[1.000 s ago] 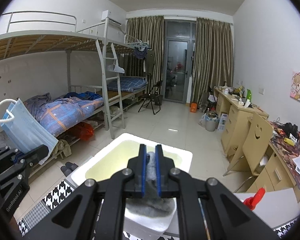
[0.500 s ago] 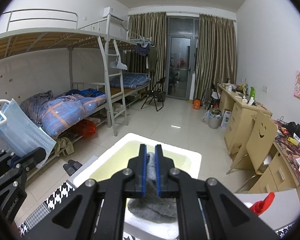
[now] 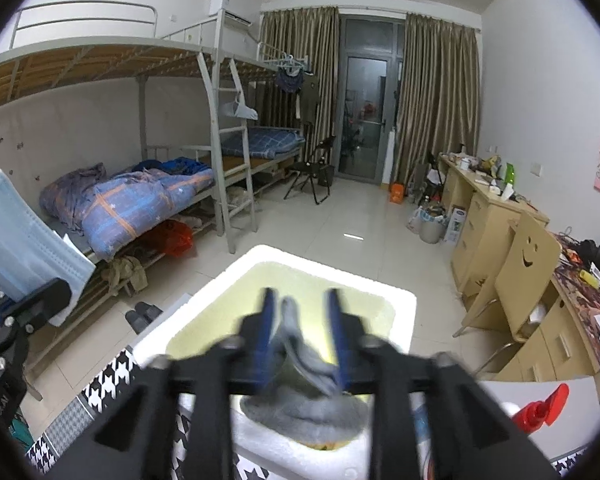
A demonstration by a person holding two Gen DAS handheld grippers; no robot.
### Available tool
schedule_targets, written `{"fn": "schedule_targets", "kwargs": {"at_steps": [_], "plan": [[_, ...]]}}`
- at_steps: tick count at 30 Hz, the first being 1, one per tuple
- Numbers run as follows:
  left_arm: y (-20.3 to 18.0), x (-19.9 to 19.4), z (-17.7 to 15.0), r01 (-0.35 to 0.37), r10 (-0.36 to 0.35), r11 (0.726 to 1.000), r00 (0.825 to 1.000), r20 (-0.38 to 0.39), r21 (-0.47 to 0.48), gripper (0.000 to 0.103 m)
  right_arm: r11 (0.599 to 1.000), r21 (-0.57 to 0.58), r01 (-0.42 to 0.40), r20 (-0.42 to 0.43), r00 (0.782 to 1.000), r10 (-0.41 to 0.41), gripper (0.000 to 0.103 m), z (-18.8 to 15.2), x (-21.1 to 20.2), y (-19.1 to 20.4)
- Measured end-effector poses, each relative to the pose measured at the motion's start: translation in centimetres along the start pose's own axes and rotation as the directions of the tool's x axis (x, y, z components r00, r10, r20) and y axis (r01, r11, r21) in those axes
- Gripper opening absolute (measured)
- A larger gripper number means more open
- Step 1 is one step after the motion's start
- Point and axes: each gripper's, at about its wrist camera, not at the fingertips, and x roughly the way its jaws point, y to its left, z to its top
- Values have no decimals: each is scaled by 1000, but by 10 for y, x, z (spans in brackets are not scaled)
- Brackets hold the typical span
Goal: Organize soft objects
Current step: 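Open the right gripper to release the sock and withdraw it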
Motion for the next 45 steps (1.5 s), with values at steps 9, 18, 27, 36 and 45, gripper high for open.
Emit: {"fn": "schedule_targets", "kwargs": {"at_steps": [9, 18, 27, 36, 45], "plan": [[1, 4, 0, 3, -3, 1000, 1000, -10, 4, 6, 1000, 3, 24, 5, 1000, -24, 78, 0, -3, -3], [2, 3, -1, 17, -17, 1000, 1000, -16, 7, 6, 999, 14, 36, 39, 999, -36, 89, -1, -19, -6], [2, 0, 0, 46, -46, 999, 999, -17, 0, 6, 998, 43, 40, 70, 997, -43, 97, 2, -39, -12], [-2, -4, 5, 81, -80, 997, 997, -12, 10, 6, 997, 28, 76, 104, 991, -78, 98, -2, -63, -12], [-14, -6, 15, 121, -121, 992, 993, 1, 29, 6, 995, 1, 99, 110, 989, -98, 98, -8, -81, -15]]}}
